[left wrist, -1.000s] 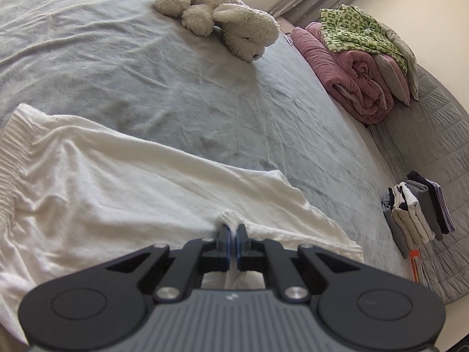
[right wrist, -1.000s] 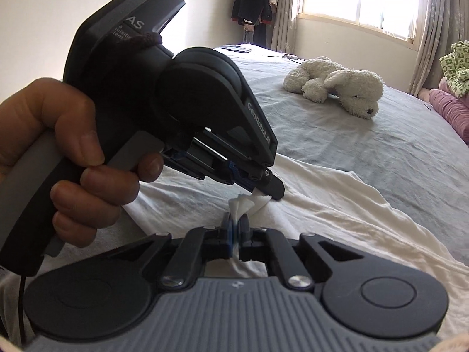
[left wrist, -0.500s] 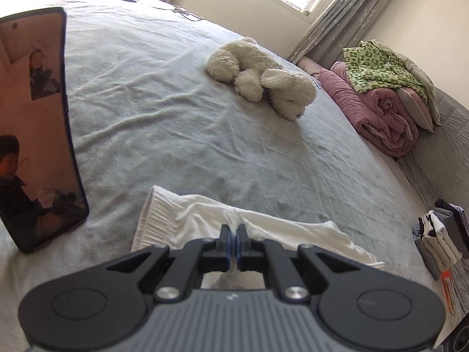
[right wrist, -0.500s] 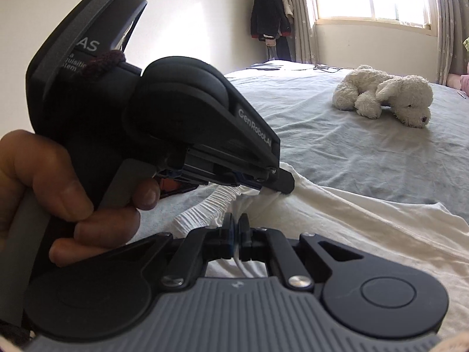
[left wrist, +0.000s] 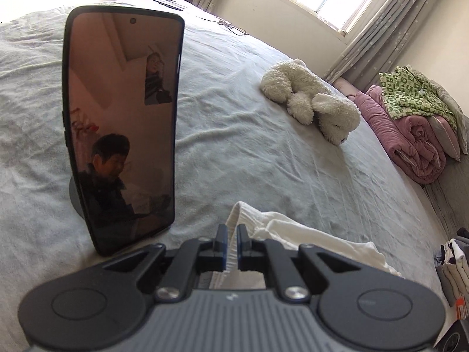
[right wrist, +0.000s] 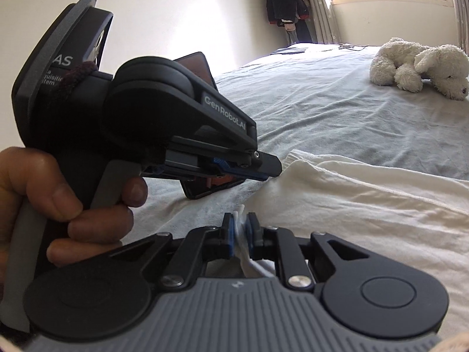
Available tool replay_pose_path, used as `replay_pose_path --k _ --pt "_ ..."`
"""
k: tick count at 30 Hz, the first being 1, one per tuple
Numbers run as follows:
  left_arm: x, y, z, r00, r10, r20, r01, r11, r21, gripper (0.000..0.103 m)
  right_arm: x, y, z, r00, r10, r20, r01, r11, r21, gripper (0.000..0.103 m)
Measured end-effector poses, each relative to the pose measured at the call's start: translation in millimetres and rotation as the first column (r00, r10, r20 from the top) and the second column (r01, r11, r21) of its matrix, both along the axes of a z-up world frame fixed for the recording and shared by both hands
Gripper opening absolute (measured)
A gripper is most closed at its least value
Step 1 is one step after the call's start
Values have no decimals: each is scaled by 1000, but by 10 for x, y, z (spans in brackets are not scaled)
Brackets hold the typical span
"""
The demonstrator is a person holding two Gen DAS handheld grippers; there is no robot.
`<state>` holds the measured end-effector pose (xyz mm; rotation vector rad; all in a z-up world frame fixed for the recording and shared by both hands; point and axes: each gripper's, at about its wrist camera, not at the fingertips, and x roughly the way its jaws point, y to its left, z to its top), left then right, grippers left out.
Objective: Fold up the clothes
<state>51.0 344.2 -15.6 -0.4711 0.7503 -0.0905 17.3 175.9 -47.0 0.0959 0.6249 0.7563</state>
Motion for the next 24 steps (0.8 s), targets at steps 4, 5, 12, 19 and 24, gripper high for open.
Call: replay_pose_path --k 4,5,12,19,24 --pt "-106 -47 122 997 -28 66 28 1000 -3 4 -99 -172 68 997 58 -55 -56 997 45 16" --pt "-120 -101 136 996 -52 79 52 999 3 4 -133 -245 89 997 56 -61 -53 998 43 20" --pt "-93 -561 -61 984 -176 35 170 978 121 4 -375 -972 242 998 -43 -35 42 999 -26 36" --pt "-236 -761 -142 976 -219 -5 214 950 226 4 -420 -1991 208 974 -224 10 223 958 -178 39" --pt "-401 -967 -136 956 -292 5 278 915 291 9 -411 -2520 247 946 -324 2 316 921 -226 39"
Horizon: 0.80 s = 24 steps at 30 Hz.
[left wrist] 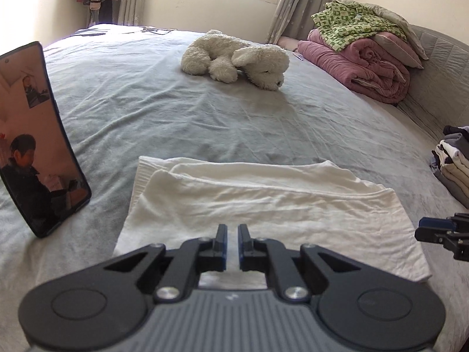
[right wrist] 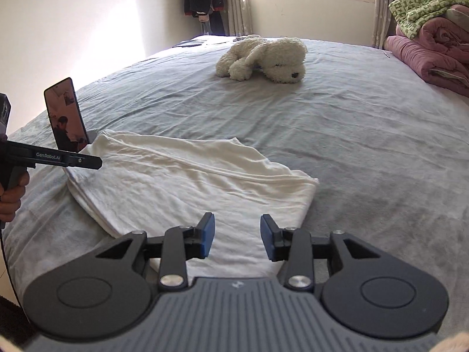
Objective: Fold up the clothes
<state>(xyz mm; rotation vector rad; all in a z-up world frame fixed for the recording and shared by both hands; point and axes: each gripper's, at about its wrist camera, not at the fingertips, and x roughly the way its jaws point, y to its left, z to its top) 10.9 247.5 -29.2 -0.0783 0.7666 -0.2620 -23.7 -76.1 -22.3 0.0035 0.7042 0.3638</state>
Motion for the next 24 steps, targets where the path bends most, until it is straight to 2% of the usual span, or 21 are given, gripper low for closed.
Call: replay_pose_path --k 4,8,11,14,18,20,22,24 --pt "-81 -9 -106 1000 24 -9 -24 998 65 9 -40 -282 -119 993 -29 -117 39 996 85 39" --pt "-226 -8 -34 998 55 11 -56 994 94 12 -83 -470 -266 967 7 -256 56 970 236 40" --pt "-349 -170 14 999 0 43 -6 992 123 15 -58 -593 -304 947 15 -322 103 932 348 40" --pt "-437 -398 13 996 -67 64 57 988 142 21 5 -718 -348 915 20 -403 177 878 445 40" --pt "-494 -717 7 983 -163 87 146 974 172 26 55 -783 -449 874 66 -481 226 821 524 40" --pt "-486 -818 -4 976 -200 90 183 969 167 29 79 -787 -475 868 78 -491 234 808 541 39" --pt "-467 -898 -29 970 -229 82 213 963 167 31 99 -805 -501 862 85 -499 244 794 557 36" --pt "-473 -919 -71 966 -254 52 241 952 188 31 109 -836 -524 858 82 -507 255 788 560 24"
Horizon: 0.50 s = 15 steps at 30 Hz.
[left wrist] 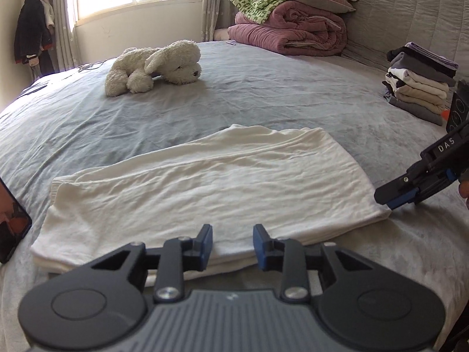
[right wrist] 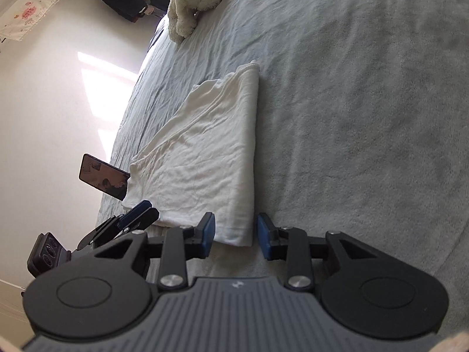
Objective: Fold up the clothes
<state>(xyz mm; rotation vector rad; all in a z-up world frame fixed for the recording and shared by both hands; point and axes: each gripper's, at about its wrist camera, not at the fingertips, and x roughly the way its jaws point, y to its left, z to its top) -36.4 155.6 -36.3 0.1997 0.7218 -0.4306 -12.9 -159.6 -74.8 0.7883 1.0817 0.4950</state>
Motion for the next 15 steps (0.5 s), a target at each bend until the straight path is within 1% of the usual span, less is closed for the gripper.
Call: replay_pose_path --k 2,4,7,10,12,15 --pt "-15 -7 -39 999 -25 -25 25 999 29 35 -4 -33 8 1000 0 -2 0 1000 3 21" --pt "-42 6 -62 998 -47 -50 50 998 50 43 -17 -61 35 1000 7 8 -7 1000 -5 22" --pt "-102 58 -36 997 -53 -59 57 997 57 45 -23 -108 20 1000 11 2 -11 1000 16 25" --pt "-143 20 -4 998 -56 -37 59 996 73 45 -3 -144 -17 1000 5 -18 -4 999 54 29" --pt "-163 -57 31 997 -79 -11 80 994 77 45 12 -123 -7 1000 11 -16 -10 998 66 35" --pt "-196 -193 90 993 -114 31 112 991 69 45 22 -86 7 1000 26 -3 -26 998 61 36"
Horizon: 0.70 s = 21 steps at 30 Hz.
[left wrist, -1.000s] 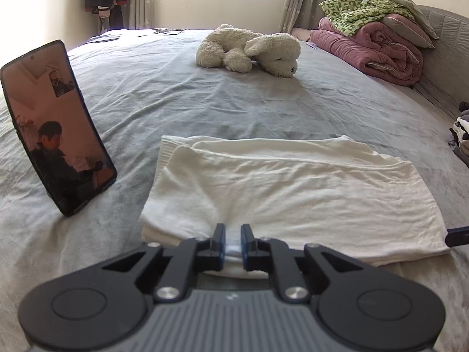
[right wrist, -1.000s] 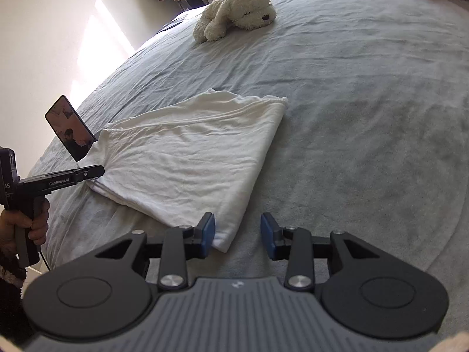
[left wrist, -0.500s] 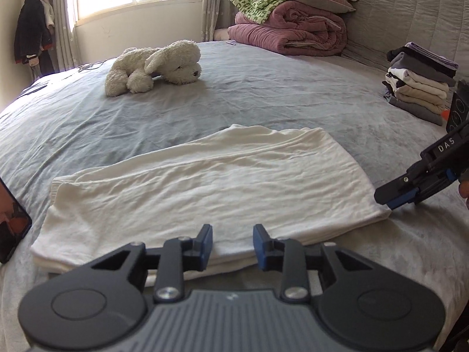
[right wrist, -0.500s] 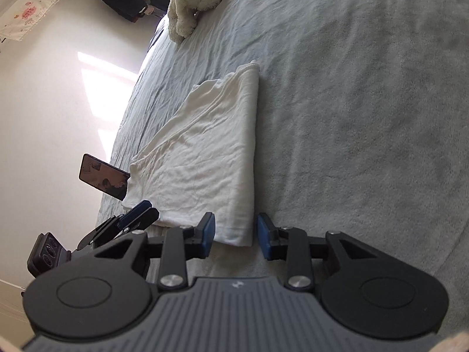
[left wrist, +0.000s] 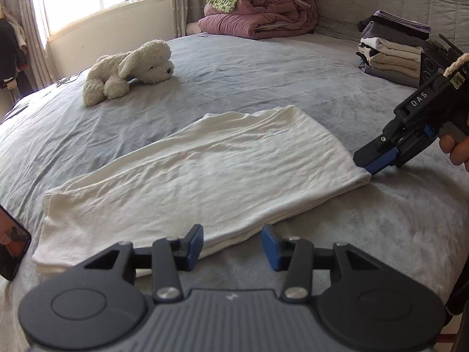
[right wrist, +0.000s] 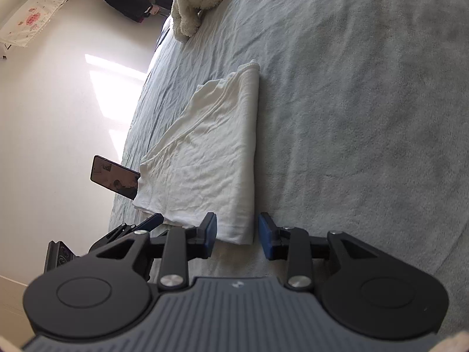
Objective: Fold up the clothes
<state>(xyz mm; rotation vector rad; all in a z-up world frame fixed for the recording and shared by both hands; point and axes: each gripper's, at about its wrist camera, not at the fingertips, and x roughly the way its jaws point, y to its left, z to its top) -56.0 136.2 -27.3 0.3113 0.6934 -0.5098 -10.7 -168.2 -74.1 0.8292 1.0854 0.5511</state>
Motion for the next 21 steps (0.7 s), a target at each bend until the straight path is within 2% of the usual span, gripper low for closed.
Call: replay_pose_path --k 5,10,11,12,21 --pt "-101 -358 36 992 -109 67 109 994 -9 46 15 -31 -18 1000 8 -5 -8 1000 14 35" --pt "-189 -705 -2 976 -191 105 191 982 7 46 27 -47 -44 1000 26 -1 -26 1000 15 28" --pt "-214 -766 -15 973 -203 114 202 979 17 46 26 -41 -41 999 33 1 -33 999 5 18" --pt "-242 -818 -28 969 -213 124 211 977 31 46 25 -36 -38 999 40 3 -40 999 -4 13" --pt "-473 -1213 -150 929 -300 217 267 949 170 46 41 -111 83 998 61 5 -61 996 57 10"
